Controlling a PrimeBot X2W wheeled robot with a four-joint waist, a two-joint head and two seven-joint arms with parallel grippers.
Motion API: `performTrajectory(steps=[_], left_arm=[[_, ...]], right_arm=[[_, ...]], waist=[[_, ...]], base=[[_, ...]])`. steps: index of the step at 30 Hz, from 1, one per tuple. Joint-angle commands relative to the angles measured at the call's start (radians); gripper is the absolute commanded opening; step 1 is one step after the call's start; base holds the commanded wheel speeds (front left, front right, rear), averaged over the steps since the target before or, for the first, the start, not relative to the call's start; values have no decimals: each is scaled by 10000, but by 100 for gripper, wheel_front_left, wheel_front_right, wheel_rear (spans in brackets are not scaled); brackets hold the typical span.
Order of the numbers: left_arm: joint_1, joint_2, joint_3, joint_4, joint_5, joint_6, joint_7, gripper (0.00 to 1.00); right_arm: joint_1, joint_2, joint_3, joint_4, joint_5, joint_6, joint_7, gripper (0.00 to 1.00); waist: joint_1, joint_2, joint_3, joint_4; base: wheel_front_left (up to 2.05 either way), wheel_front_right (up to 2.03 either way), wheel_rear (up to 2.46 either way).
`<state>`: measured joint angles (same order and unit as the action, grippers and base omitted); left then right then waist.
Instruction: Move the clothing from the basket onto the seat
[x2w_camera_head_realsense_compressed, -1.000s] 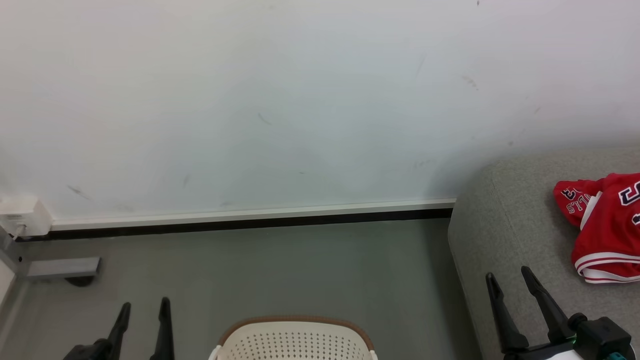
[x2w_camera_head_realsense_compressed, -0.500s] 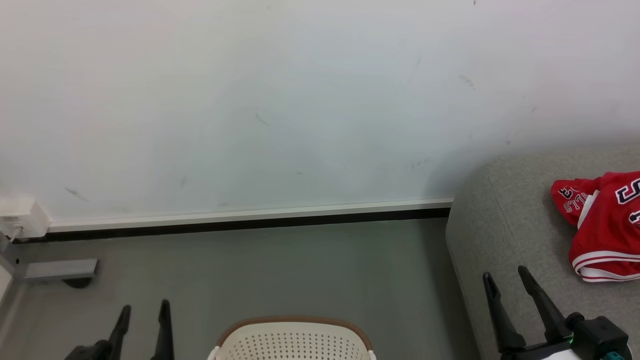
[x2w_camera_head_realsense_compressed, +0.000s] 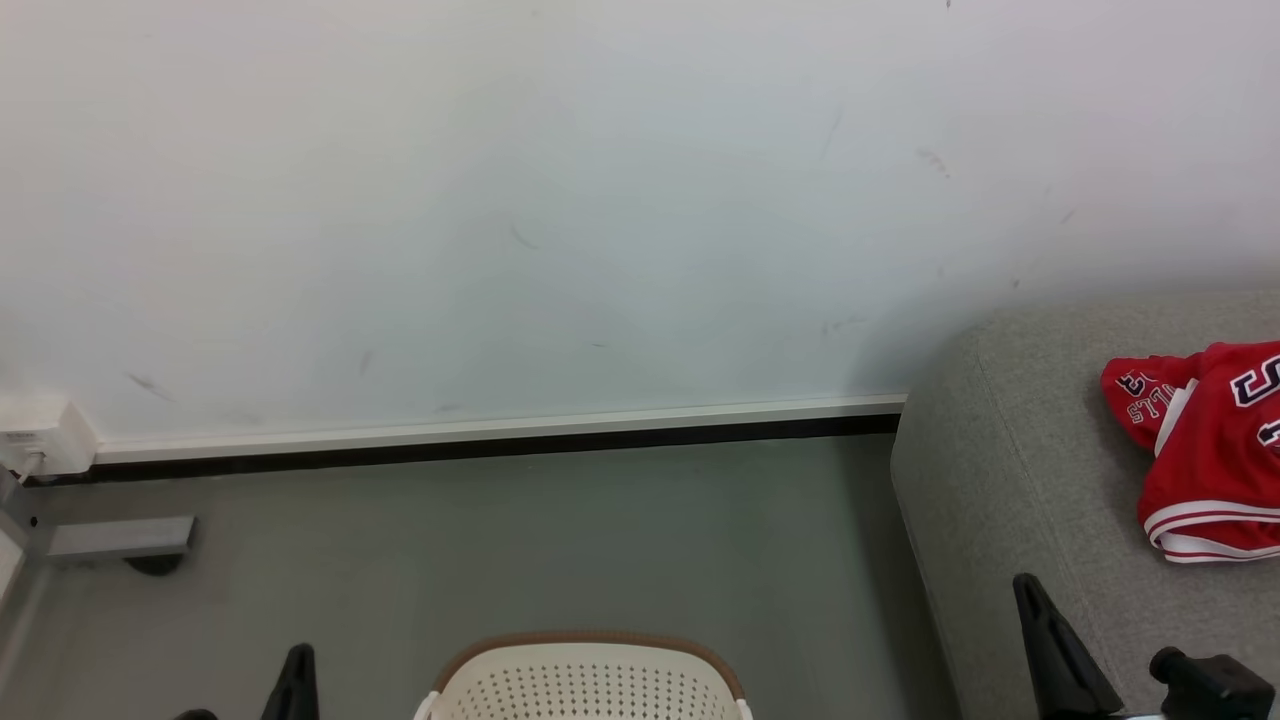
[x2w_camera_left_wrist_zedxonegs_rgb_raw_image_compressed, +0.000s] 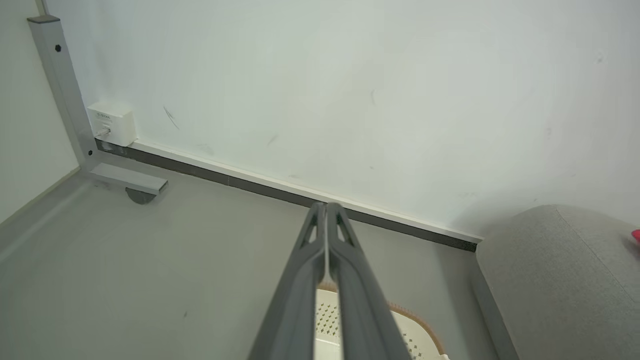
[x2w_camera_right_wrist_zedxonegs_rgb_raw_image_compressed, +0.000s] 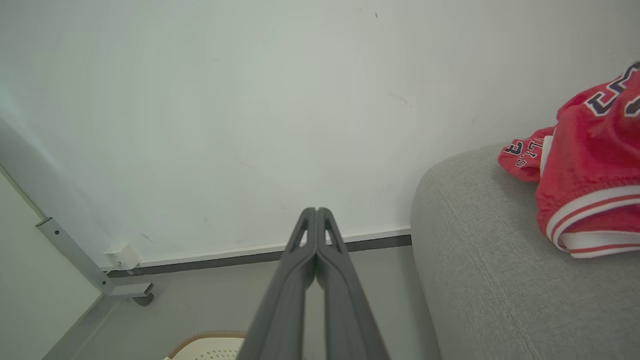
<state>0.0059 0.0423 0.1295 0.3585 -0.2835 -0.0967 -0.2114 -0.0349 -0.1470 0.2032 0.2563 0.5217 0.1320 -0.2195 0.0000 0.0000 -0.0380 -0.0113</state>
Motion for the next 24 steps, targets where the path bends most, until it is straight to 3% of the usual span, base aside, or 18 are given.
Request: performTrajectory(steps=[1, 24], left_arm=[[-285, 61, 40, -179, -459, -30, 83, 0], [-535, 77, -83, -540, -4321, -127, 974, 0]], right_arm=[[-207, 16, -149, -148, 405, -4, 62, 0], [-427, 197, -931, -137, 3660, -8, 938, 0]], waist=[[0, 0, 4, 4], [0, 0, 80, 26]], base=[[0, 0, 0], [0, 0, 0]])
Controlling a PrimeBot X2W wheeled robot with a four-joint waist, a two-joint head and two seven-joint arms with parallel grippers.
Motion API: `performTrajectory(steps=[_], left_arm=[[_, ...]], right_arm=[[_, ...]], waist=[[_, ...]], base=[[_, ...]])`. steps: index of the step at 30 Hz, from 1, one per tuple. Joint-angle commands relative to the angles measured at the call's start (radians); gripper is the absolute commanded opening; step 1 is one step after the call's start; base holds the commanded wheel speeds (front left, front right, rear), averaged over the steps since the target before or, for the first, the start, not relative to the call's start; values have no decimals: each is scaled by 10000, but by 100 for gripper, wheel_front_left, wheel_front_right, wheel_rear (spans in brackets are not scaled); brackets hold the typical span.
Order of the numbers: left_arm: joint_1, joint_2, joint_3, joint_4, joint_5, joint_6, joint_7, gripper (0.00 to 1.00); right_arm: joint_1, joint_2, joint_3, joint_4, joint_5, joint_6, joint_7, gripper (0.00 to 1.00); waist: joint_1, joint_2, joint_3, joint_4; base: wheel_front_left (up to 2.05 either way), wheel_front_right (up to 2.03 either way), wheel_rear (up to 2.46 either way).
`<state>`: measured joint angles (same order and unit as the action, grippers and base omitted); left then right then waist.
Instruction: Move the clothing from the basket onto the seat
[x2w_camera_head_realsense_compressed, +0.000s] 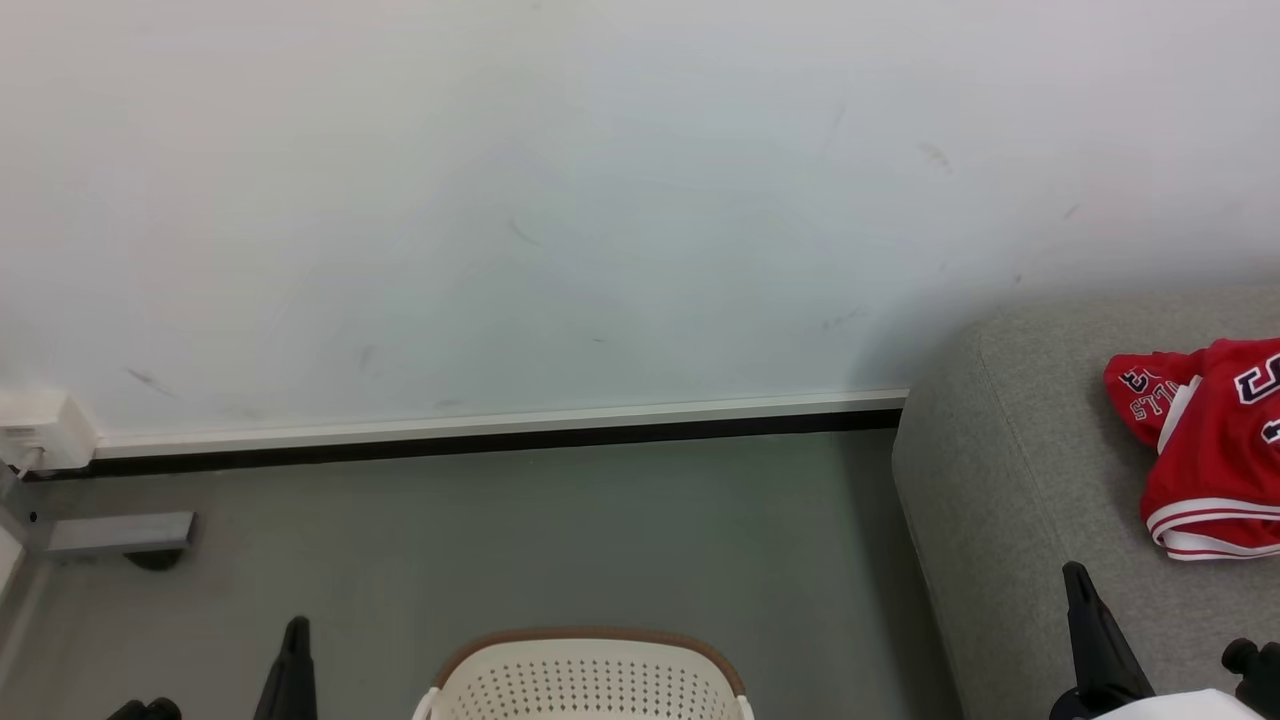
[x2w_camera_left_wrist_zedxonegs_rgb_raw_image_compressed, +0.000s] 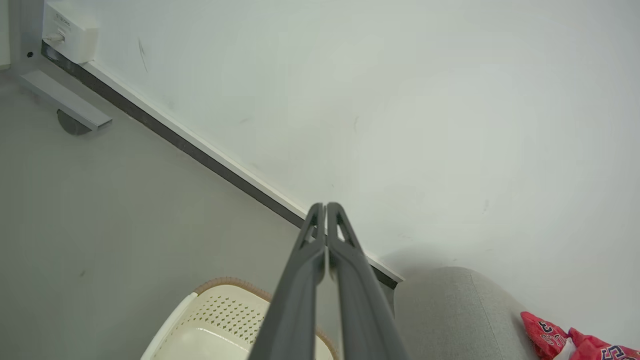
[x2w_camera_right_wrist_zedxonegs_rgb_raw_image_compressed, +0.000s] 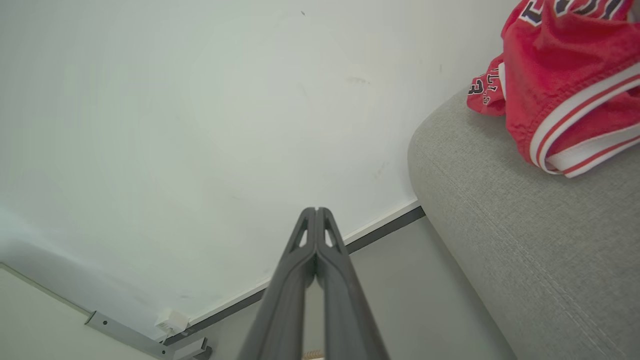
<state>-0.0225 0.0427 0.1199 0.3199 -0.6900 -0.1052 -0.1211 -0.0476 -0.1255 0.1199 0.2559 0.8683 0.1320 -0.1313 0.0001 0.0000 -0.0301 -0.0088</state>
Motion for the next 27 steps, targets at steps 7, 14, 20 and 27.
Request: performTrajectory(steps=[7, 14, 20, 27], left_arm=[[-332, 77, 5, -226, -1240, -68, 314, 0], [-415, 82, -1, -290, -2151, -91, 552, 0], [-475, 85, -6, -337, -2881, -107, 746, 0], [-543, 89, -9, -382, -3704, -123, 951, 0]], right_arm=[[-340, 35, -300, -131, 1029, -9, 280, 0], [-396, 87, -499, -130, 1806, -10, 498, 0], [-442, 125, -649, -128, 2427, -11, 674, 0], [-467, 155, -828, -125, 3108, -12, 863, 0]], waist=[[-1, 0, 23, 7], [-1, 0, 46, 14], [-1, 0, 66, 19], [-1, 0, 89, 26]], base=[[0, 0, 0], [0, 0, 0], [0, 0, 0], [0, 0, 0]])
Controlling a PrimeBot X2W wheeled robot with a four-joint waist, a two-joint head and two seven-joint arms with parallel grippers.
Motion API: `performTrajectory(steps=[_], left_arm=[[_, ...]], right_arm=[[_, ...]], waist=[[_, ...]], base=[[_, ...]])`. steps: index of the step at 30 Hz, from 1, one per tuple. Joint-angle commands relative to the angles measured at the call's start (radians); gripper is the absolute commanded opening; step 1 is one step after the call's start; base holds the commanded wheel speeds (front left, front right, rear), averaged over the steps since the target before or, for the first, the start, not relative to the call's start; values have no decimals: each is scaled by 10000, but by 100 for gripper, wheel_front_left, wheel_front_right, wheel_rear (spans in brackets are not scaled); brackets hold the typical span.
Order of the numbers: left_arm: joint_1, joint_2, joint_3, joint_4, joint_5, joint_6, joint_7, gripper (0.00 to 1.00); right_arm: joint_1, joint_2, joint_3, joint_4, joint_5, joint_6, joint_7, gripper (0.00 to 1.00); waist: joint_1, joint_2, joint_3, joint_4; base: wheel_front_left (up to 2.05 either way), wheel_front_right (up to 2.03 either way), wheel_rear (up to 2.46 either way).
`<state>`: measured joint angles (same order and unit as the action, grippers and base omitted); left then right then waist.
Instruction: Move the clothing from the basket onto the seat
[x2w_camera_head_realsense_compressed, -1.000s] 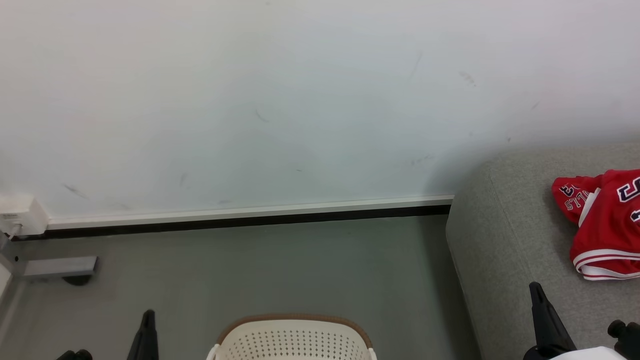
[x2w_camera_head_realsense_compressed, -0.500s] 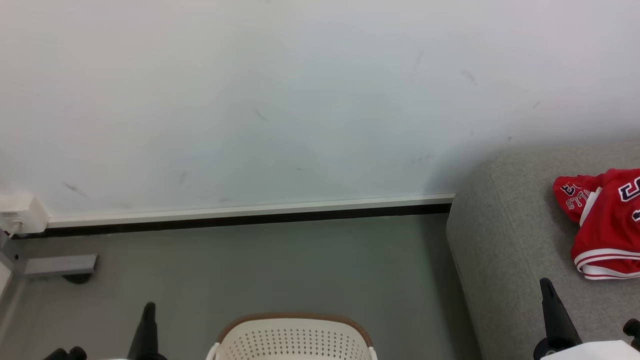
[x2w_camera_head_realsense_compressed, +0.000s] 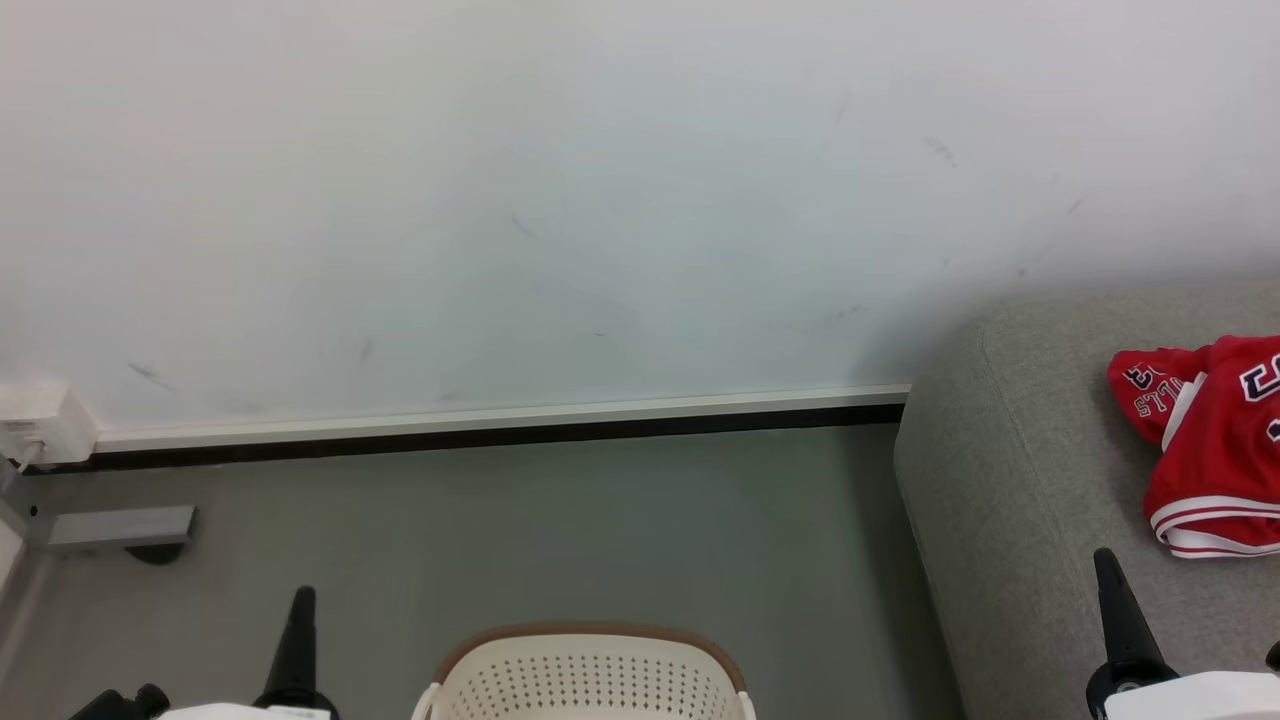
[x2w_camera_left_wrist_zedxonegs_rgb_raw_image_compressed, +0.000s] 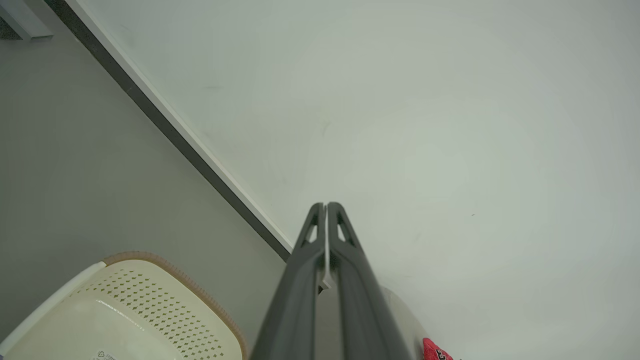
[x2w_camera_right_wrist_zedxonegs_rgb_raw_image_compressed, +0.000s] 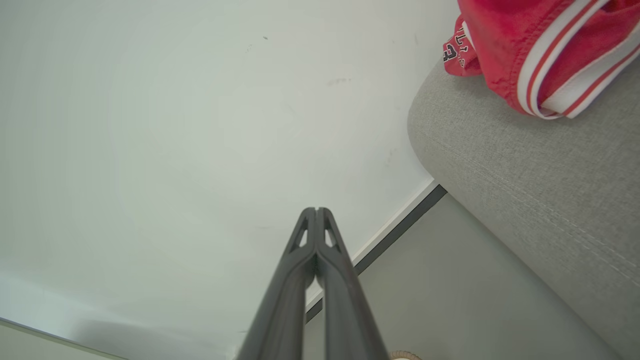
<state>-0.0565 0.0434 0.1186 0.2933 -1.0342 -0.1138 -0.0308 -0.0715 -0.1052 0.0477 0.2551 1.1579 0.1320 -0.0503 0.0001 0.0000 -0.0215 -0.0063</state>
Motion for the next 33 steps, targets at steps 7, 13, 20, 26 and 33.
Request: performTrajectory(steps=[7, 13, 20, 26, 33], left_arm=[[-271, 84, -1, -166, -1025, -61, 242, 0], [-315, 87, -2, -205, -1636, -78, 414, 0], [-379, 91, -8, -251, -2303, -90, 578, 0], [-418, 92, -8, -282, -2758, -106, 693, 0], [-469, 93, -13, -315, -3365, -113, 851, 0]], right_arm=[[-263, -4, -261, -115, 842, -14, 234, 0], [-298, 32, -399, -112, 1367, -15, 384, 0], [-341, 78, -538, -108, 1928, -16, 540, 0], [-353, 109, -645, -105, 2295, -17, 656, 0], [-374, 151, -778, -101, 2814, -18, 797, 0]], waist=[[-1, 0, 25, 7], [-1, 0, 44, 13], [-1, 0, 67, 20], [-1, 0, 83, 24], [-1, 0, 106, 31]], base=[[0, 0, 0], [0, 0, 0], [0, 0, 0], [0, 0, 0], [0, 0, 0]])
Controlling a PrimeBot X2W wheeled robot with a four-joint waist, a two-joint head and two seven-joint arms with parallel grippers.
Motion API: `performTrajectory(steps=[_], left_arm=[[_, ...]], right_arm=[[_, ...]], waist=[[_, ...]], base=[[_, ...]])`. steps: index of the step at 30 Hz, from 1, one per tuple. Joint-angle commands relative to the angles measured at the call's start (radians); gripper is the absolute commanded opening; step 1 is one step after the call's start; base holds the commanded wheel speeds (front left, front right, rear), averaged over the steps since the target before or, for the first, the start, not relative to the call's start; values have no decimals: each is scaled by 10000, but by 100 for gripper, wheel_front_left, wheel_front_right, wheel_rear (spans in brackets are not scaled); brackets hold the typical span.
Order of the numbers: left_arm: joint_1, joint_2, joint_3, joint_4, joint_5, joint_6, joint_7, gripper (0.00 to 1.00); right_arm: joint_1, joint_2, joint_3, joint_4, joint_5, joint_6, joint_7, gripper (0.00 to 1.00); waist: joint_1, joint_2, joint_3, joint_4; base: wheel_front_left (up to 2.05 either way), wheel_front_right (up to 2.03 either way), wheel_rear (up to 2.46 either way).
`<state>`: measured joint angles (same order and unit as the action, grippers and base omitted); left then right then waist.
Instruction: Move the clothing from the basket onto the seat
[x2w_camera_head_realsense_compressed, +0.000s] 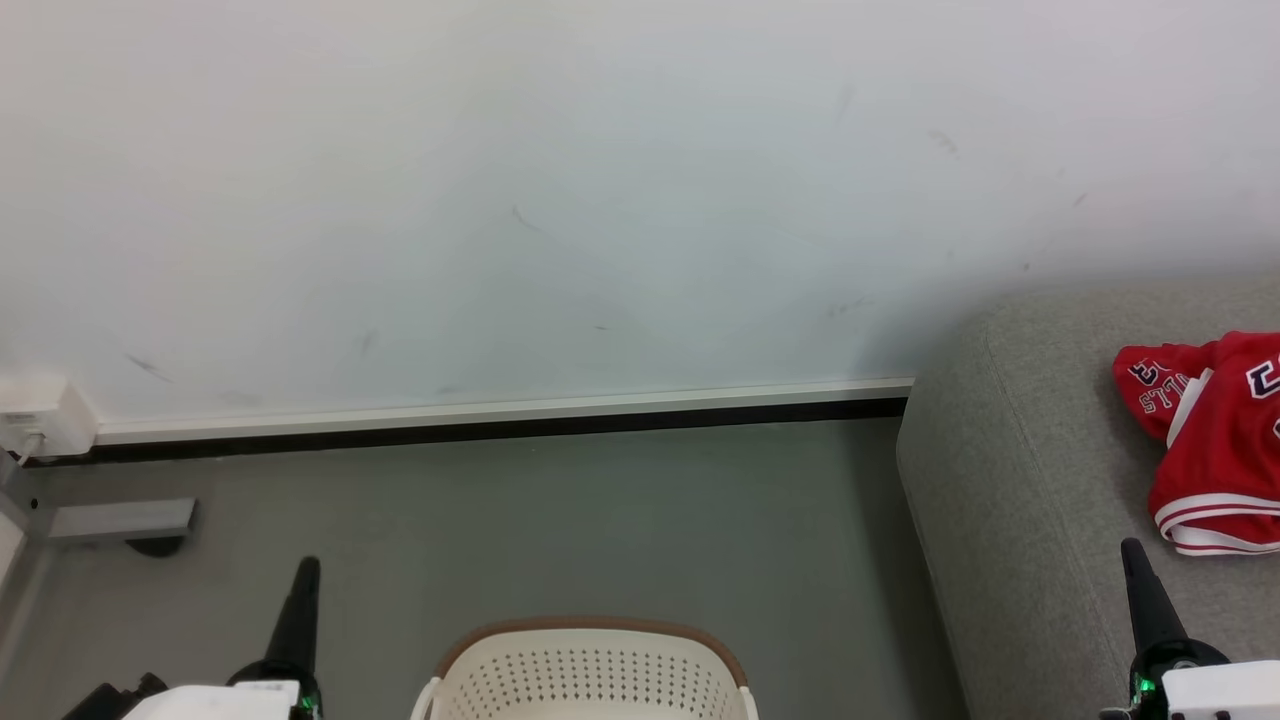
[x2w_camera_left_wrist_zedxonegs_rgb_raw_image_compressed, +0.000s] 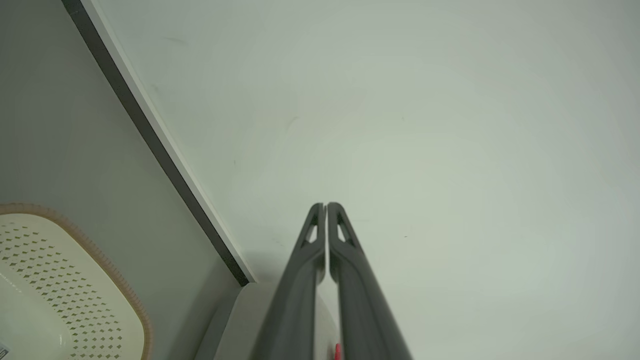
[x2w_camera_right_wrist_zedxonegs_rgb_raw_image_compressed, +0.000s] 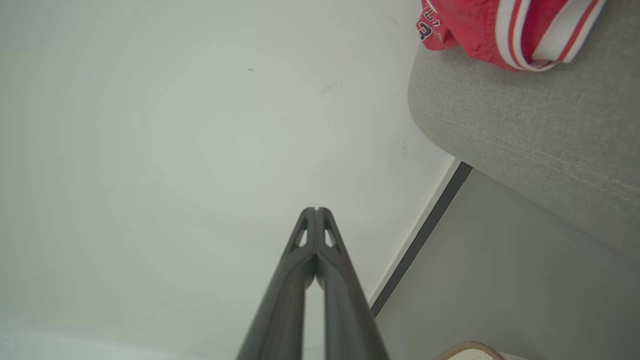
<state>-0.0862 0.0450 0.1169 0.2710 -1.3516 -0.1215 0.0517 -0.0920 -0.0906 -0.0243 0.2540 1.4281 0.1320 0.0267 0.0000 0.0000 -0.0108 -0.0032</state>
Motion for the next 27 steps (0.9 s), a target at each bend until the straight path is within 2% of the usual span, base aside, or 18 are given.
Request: performTrajectory(steps=[1, 27], left_arm=[[-178, 79, 5, -98, -291, -39, 54, 0], [-327, 83, -5, -204, -2256, -104, 558, 0]], right_arm=[[-172, 12, -76, -89, 173, -18, 55, 0], [-273, 132, -519, -71, 1818, -23, 549, 0]], waist=[[0, 0, 3, 1], [0, 0, 87, 26]], base=[[0, 0, 0], [0, 0, 0]])
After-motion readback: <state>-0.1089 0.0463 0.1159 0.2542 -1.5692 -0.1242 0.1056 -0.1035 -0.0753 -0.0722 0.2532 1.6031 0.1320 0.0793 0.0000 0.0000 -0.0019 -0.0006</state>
